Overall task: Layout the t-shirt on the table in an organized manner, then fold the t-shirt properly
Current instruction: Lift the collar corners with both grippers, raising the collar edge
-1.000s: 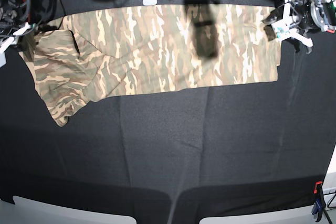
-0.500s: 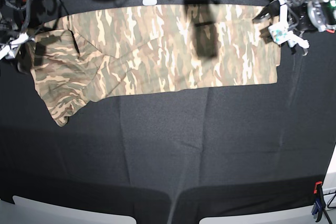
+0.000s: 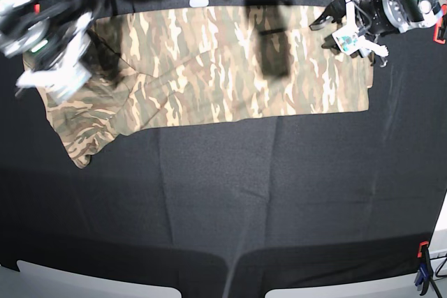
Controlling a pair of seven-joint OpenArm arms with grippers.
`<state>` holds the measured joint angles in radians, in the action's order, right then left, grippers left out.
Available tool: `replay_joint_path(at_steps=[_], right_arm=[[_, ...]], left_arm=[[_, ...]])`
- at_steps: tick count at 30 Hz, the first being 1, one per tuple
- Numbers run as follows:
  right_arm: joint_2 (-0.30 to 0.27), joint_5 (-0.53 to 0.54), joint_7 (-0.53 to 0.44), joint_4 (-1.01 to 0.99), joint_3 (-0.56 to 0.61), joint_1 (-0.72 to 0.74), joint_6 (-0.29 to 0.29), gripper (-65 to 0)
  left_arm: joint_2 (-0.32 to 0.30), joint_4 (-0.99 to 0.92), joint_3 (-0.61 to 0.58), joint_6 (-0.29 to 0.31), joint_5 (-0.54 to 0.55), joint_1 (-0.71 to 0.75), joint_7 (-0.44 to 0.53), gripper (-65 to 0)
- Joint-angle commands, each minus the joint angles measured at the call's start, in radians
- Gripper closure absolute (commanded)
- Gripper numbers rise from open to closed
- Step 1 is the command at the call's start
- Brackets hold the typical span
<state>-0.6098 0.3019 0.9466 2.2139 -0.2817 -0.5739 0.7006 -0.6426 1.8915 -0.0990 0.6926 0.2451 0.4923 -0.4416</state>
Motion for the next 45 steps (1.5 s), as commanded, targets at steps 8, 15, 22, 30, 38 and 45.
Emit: replay_joint_path(at_steps=[8, 15, 22, 30, 38, 45], right_arm=[[-0.058, -0.269, -0.171, -0.092, 0.167, 0.003, -0.002, -17.4], [-0.219, -0.439, -0.166, -0.162, 0.245, -0.089, -0.002, -17.4], [-0.292, -0.502, -0.237, -0.162, 0.251, -0.1, -0.097, -17.4], [-0.299, -0.504, -0.29, -0.163, 0.252, -0.109, -0.06, -17.3], [-0.299, -0.571, -0.399, -0.229, 0.252, -0.108, -0.045, -17.3], [-0.299, -0.618, -0.479, -0.267, 0.252, -0.108, -0.079, -17.3]], left_arm=[[0.033, 0.017, 0.007, 0.006, 0.01, -0.002, 0.024, -24.3], [0.067, 0.017, 0.007, 0.006, 0.013, -0.002, 0.024, -24.3], [0.066, 0.017, 0.007, 0.006, 0.013, -0.002, 0.024, -24.3], [0.066, 0.017, 0.007, 0.006, 0.013, -0.002, 0.024, -24.3], [0.066, 0.017, 0.007, 0.006, 0.013, -0.002, 0.024, -24.3], [0.066, 0.017, 0.007, 0.006, 0.013, -0.002, 0.024, -24.3]])
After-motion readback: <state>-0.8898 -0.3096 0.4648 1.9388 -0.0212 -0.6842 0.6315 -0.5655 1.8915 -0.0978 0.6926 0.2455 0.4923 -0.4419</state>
